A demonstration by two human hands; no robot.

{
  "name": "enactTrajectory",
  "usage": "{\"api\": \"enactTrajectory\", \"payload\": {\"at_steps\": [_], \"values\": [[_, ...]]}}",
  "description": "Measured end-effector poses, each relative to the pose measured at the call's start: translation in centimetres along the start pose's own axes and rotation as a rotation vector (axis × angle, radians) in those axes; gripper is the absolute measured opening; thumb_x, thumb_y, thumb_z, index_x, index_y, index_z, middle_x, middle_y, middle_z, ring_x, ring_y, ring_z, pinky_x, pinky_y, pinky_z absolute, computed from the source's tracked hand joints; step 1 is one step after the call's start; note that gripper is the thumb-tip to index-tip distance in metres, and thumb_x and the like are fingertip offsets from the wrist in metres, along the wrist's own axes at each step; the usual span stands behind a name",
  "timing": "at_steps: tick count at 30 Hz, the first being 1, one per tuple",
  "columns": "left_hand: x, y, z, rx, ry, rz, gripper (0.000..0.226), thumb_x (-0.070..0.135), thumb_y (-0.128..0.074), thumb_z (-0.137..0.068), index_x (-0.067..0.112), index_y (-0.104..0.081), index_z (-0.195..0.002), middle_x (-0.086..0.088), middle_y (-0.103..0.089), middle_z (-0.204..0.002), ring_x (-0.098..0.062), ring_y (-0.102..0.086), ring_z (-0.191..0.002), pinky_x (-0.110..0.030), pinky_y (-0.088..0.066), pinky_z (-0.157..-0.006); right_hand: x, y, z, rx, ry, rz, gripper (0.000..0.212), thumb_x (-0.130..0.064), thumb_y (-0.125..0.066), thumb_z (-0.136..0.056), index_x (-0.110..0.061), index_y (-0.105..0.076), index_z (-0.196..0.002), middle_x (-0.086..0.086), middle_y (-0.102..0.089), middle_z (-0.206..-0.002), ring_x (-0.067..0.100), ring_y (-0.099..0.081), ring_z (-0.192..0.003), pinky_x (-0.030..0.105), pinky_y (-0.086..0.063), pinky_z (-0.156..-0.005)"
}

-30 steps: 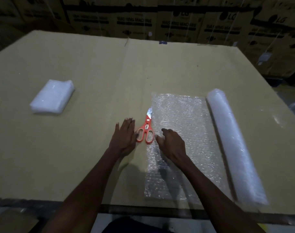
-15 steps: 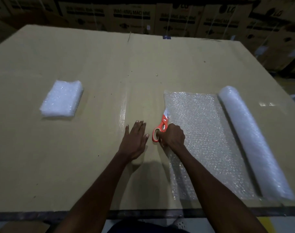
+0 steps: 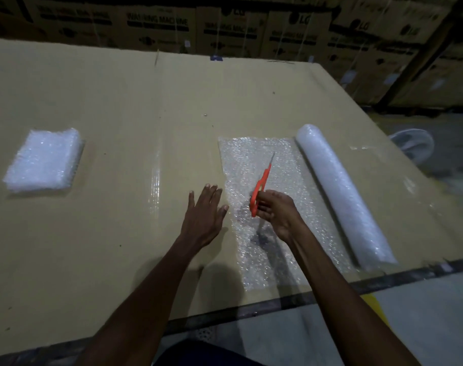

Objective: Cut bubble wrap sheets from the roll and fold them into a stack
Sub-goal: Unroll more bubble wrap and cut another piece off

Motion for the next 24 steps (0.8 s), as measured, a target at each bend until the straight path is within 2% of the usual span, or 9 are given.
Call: {"api": "enactTrajectory", "payload": {"at_steps": [3,6,9,11,14,19,24], "values": [[3.4,-1.2,0.3,-0.011,-0.061,-0.005,0.059,0.049,-0.023,-0.106,0.013,-0.035,-0.152,-0.006,-0.033,-0.161,-0.022,-0.018,-0.152,-0.057,-0.012,-0.121,0.7,2.9,1.4,-0.031,-0.001,-0.07,0.015,0.003,-0.064,-0.092,0.006,-0.065,-0.107,0.013,-0.073,-0.08,0.026,-0.068,-0.078,0.027,-0.061,-0.067],[6.5,-2.9,1.1,-0.052,-0.101,-0.009,0.061,0.051,-0.025,-0.106,0.013,-0.032,-0.154,-0.005,-0.029,-0.162,-0.021,-0.015,-0.153,-0.055,-0.01,-0.122,1.4,5.9,3.7,-0.06,-0.005,-0.121,0.017,0.009,-0.061,-0.091,0.006,-0.065,-0.108,0.016,-0.072,-0.088,0.021,-0.069,-0.076,0.026,-0.061,-0.074],[9.0,-4.3,2.4,-0.103,-0.104,-0.016,0.072,0.058,-0.015,-0.102,0.012,-0.029,-0.155,-0.007,-0.025,-0.164,-0.021,-0.012,-0.154,-0.053,-0.008,-0.122,2.5,9.0,6.8,-0.056,0.003,-0.031,0.017,-0.003,-0.071,-0.089,-0.001,-0.068,-0.105,0.008,-0.063,-0.076,0.013,-0.057,-0.059,0.021,-0.049,-0.056],[10.3,-4.9,3.4,-0.134,-0.093,-0.035,0.079,0.062,-0.01,-0.098,0.01,-0.026,-0.156,-0.008,-0.021,-0.165,-0.023,-0.012,-0.154,-0.054,-0.009,-0.122,3.1,11.1,9.1,-0.04,0.013,0.009,0.029,-0.024,-0.08,-0.082,-0.004,-0.069,-0.1,0.003,-0.056,-0.067,0.012,-0.047,-0.051,0.022,-0.04,-0.048],[11.9,-5.6,4.8,-0.171,-0.062,-0.051,0.086,0.064,-0.005,-0.095,0.008,-0.021,-0.157,-0.01,-0.015,-0.166,-0.025,-0.008,-0.154,-0.052,-0.007,-0.122,4.4,14.0,12.3,-0.021,-0.007,0.003,0.047,-0.044,-0.079,-0.077,-0.004,-0.069,-0.1,0.001,-0.053,-0.063,0.012,-0.043,-0.049,0.022,-0.036,-0.044],[13.3,-6.8,6.0,-0.213,-0.022,-0.048,0.083,0.065,-0.014,-0.1,0.005,-0.015,-0.158,-0.011,-0.007,-0.167,-0.024,-0.002,-0.155,-0.051,-0.004,-0.123,7.8,17.5,16.1,-0.035,-0.053,0.094,0.056,-0.066,-0.079,-0.073,-0.013,-0.068,-0.087,0.004,-0.051,-0.065,0.014,-0.041,-0.049,0.024,-0.033,-0.044],[13.7,-7.1,6.3,-0.223,0.018,-0.016,0.078,0.059,-0.023,-0.103,0.005,-0.011,-0.159,-0.01,-0.003,-0.168,-0.022,0.002,-0.155,-0.048,0.001,-0.123,10.1,19.0,19.3,-0.03,-0.132,0.126,0.089,-0.078,-0.083,-0.051,-0.003,-0.072,-0.098,0.005,-0.054,-0.064,0.014,-0.045,-0.05,0.025,-0.036,-0.048]]}}
Point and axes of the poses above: each hand's wrist, its own z-axis away from the middle knuckle, its own y-axis out of the back of the hand, x = y × z, the point moved 6 cm from there along -z, towards the middle knuckle
